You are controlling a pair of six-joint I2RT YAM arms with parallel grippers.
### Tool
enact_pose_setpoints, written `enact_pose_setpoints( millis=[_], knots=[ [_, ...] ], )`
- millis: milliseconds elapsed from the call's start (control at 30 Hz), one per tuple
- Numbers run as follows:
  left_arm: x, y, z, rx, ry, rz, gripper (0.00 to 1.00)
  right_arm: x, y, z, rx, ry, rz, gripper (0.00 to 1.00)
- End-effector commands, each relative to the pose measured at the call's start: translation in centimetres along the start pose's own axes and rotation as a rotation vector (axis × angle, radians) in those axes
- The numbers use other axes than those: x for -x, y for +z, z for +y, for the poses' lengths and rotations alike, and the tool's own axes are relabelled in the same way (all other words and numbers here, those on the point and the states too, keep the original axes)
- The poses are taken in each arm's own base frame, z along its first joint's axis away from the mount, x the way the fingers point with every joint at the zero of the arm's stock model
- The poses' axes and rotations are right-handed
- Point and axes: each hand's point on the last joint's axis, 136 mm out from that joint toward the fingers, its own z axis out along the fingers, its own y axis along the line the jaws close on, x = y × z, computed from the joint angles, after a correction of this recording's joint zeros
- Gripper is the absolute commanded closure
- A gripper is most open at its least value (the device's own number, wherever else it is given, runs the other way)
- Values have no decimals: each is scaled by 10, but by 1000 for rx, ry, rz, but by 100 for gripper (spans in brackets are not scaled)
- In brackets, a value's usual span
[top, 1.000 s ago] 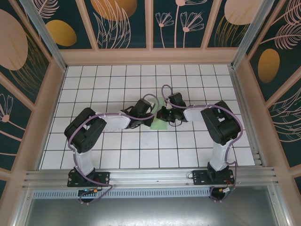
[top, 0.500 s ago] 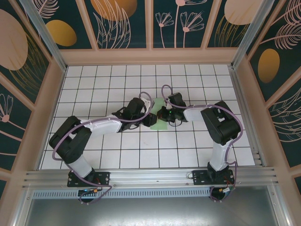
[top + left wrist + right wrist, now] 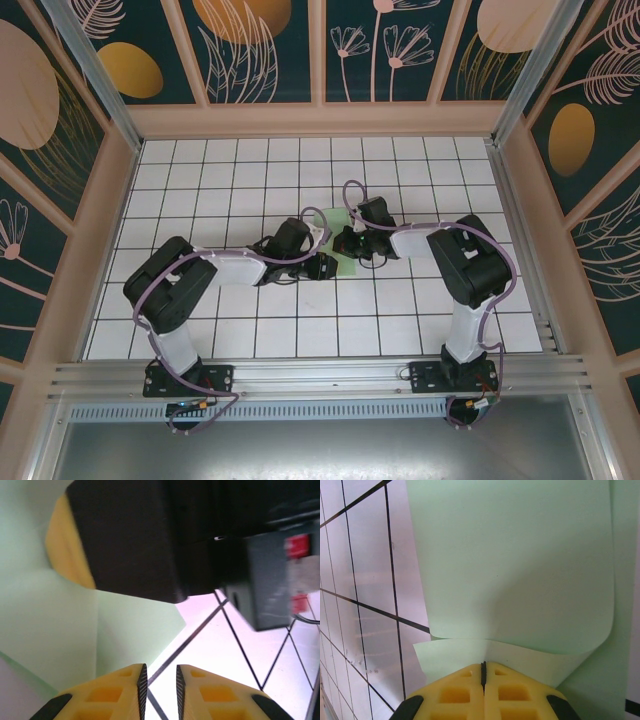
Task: Fold a paper plane with a square sheet of paper (fold left side to right side)
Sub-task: Fold the triangle a second time at the center of the table.
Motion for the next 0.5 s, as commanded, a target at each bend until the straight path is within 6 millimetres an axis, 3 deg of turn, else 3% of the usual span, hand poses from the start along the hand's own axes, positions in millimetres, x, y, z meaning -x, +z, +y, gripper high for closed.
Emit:
enact_pose_setpoints(
  millis=[0,467],
  knots=[
    [-1,4,13,44,-25,-14,74,-14,4,-15,-54,1,40,100],
    [-20,4,25,58,-68,2,75,-14,4,-16,-63,-6,42,100]
  ],
)
